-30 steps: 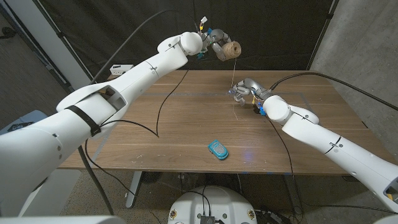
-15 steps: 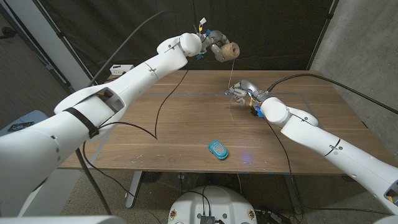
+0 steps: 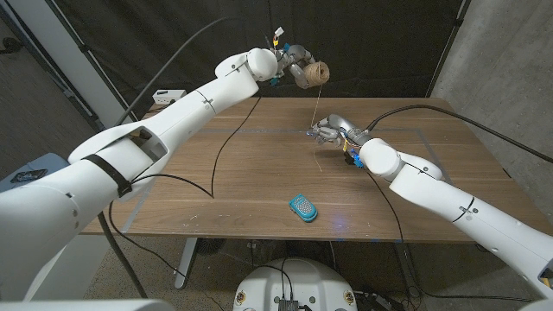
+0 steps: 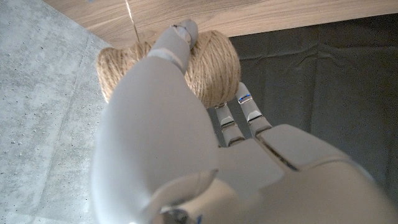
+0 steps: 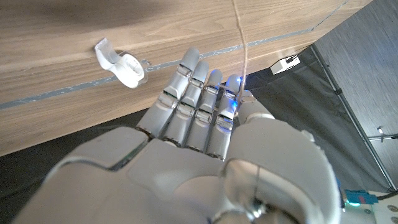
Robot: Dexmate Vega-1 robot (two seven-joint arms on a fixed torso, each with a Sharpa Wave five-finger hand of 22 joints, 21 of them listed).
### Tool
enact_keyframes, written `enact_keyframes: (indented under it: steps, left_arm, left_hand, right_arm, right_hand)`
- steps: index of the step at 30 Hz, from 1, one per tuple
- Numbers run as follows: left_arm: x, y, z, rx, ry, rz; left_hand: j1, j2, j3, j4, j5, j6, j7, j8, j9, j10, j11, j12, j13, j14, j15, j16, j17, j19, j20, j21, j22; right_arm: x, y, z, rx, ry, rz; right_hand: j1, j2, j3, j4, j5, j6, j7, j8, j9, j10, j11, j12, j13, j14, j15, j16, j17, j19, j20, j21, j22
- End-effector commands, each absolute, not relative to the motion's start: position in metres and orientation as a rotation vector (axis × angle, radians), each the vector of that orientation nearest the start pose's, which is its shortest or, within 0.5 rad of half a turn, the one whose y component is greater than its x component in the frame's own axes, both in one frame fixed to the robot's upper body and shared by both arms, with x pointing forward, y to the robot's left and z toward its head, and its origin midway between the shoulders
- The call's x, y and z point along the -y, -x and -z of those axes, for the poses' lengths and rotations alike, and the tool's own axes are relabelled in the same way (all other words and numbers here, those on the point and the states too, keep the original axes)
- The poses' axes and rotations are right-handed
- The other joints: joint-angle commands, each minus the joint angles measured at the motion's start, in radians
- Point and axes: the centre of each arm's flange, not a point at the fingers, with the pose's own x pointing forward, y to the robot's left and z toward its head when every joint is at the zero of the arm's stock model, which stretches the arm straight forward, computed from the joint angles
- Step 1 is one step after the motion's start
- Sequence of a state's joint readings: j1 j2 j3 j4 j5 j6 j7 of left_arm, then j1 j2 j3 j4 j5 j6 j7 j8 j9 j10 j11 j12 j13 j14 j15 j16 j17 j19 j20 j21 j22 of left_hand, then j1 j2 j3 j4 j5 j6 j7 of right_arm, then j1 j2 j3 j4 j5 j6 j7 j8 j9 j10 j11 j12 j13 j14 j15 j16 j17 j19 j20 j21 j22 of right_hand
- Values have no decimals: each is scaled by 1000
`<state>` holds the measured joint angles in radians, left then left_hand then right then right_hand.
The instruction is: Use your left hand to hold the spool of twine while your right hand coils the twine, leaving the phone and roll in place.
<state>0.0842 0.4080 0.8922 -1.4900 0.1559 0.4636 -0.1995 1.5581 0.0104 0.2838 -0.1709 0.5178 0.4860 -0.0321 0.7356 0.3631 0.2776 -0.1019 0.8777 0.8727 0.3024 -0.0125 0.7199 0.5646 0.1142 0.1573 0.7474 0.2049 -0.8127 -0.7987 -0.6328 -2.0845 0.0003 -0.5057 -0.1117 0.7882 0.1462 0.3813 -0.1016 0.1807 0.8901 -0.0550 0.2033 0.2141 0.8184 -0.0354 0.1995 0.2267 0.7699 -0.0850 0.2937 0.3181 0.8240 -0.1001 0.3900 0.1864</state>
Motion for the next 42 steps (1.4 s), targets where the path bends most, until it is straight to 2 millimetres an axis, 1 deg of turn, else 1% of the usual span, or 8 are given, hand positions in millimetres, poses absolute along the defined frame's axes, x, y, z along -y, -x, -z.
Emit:
enact_keyframes:
  steps: [1,8,9,12,16,32,33,42]
  left_arm:
    - [-61,-606,-238,607,-1141,188]
    - [-68,-605,-235,589,-1137,178]
    - [-68,-606,-234,590,-1139,181]
    - [-70,-605,-234,580,-1140,169]
    - [-71,-605,-233,576,-1145,165]
    - [-66,-609,-236,573,-1155,159]
    - [-65,-609,-236,573,-1156,157]
    - [-61,-613,-237,575,-1160,162]
  left_hand:
    - [-41,112,8,9,7,125,111,21,68,142,103,24,16,56,16,351,30,-6,1,7,0]
    - [-41,112,9,9,9,126,110,21,69,142,103,23,14,56,16,351,29,-7,1,8,0]
    - [-40,112,9,9,9,126,109,21,69,143,103,23,15,56,16,351,29,-6,1,9,0]
    - [-40,113,9,9,10,126,109,22,70,142,103,24,17,56,14,351,28,-7,2,9,0]
    - [-40,113,9,9,11,126,110,22,71,142,102,24,16,55,15,353,30,-8,1,10,0]
    - [-39,112,9,9,13,125,110,20,70,141,102,24,17,53,15,354,28,-10,1,14,0]
    - [-39,112,9,9,14,124,110,20,71,142,102,24,17,54,16,354,28,-10,2,14,-1]
    - [-39,112,8,9,15,126,110,20,72,143,101,23,15,53,15,355,28,-12,2,17,-1]
  right_arm:
    - [145,-537,-5,497,926,-246]
    - [134,-535,1,498,927,-302]
    - [133,-535,1,499,926,-309]
    - [129,-536,2,504,925,-326]
    - [126,-536,3,511,925,-343]
    - [128,-537,2,514,923,-363]
    - [129,-537,2,515,924,-365]
    - [132,-536,1,519,923,-369]
  right_hand:
    - [-10,-12,-13,1,-6,-12,2,-3,3,-9,7,-4,1,-9,-81,-5,4,-7,-10,-2,-1]
    - [-34,-31,-37,4,-6,-24,13,-3,3,-20,24,-4,1,-16,-74,-9,2,-11,-2,-5,-2]
    - [-36,-32,-38,4,-6,-25,12,-3,3,-22,16,-4,1,-18,-72,-10,2,-12,-2,-5,-2]
    - [-42,-37,-44,3,-5,-29,13,-3,2,-24,29,-4,0,-20,-67,-12,0,-11,1,-5,-2]
    - [-55,-42,-53,7,-5,-33,18,-3,2,-28,29,-3,0,-25,-63,-15,-1,-14,4,-7,-2]
    - [-82,-51,-73,13,-2,-45,25,-4,2,-37,38,-3,-1,-30,-53,-19,-6,-16,11,-11,-3]
    - [-84,-53,-75,13,-2,-46,25,-4,1,-38,44,-3,-1,-30,-53,-20,-6,-16,12,-11,-3]
    - [-90,-55,-81,11,0,-48,26,-2,1,-41,44,-3,-1,-30,-51,-21,-8,-14,15,-12,-4]
